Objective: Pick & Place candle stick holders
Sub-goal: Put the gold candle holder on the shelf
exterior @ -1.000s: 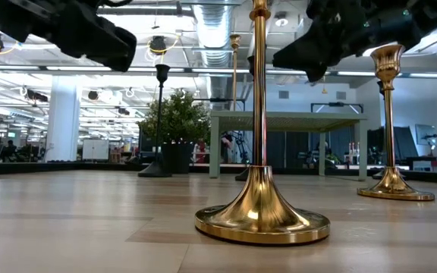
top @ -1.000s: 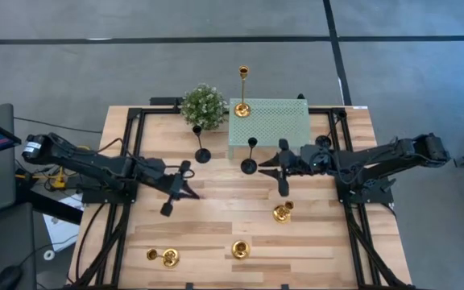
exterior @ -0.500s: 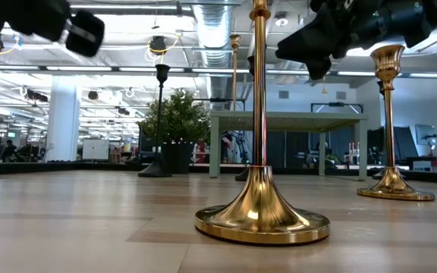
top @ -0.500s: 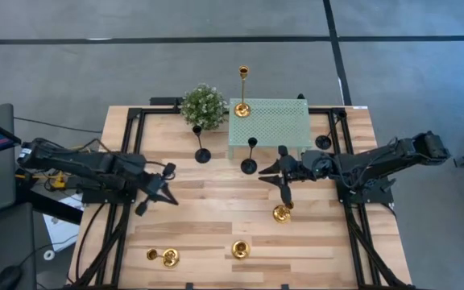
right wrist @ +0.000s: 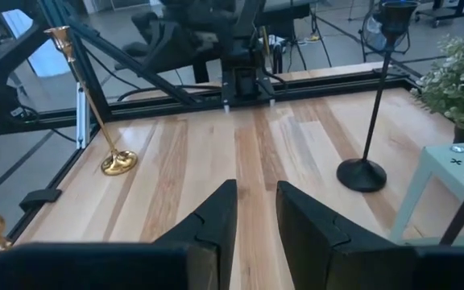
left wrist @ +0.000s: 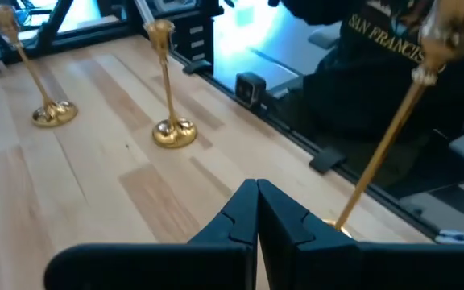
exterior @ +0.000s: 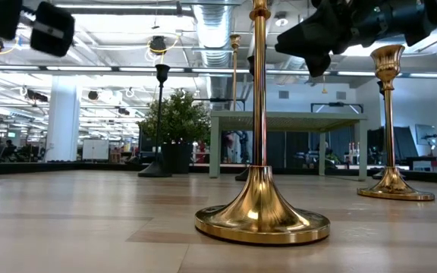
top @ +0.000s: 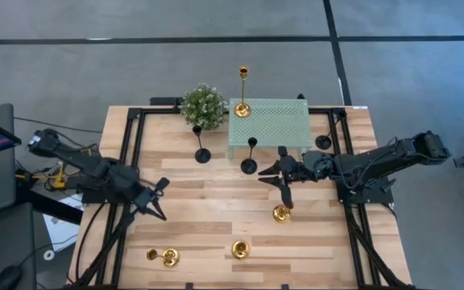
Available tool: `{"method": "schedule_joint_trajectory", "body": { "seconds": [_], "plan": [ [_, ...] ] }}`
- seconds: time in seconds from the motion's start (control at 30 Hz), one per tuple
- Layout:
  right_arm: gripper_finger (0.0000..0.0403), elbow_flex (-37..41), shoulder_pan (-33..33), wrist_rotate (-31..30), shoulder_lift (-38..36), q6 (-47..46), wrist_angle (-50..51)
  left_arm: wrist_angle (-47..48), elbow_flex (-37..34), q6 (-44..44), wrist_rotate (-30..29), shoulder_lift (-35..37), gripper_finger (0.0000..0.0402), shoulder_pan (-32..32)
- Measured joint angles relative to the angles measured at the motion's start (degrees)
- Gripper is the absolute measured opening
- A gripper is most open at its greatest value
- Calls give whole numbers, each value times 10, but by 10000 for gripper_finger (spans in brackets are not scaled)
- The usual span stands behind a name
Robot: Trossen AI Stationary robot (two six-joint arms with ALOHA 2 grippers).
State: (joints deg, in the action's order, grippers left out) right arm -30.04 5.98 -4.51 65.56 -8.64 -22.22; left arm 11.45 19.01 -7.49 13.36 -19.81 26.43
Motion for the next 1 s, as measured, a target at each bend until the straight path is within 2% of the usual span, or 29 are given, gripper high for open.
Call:
{"method": "schedule_joint_trajectory", "body": {
  "seconds": [0.1,0.3,0.5,0.6,0.77,1.0],
  "plan": [
    [81,0,0,0,0,0,-3,-8,-8,10,-25,0,3,26],
    [81,0,0,0,0,0,-9,-10,-8,93,-26,0,3,79],
    [81,0,0,0,0,0,-10,-9,-11,104,-32,-2,2,148],
    [81,0,0,0,0,0,-10,-9,-23,97,-64,-2,2,176],
    [81,0,0,0,0,0,-10,-34,-45,78,-121,-2,4,190],
    [81,0,-8,0,0,0,-10,-54,-57,78,-122,-6,5,190]
  ]
}}
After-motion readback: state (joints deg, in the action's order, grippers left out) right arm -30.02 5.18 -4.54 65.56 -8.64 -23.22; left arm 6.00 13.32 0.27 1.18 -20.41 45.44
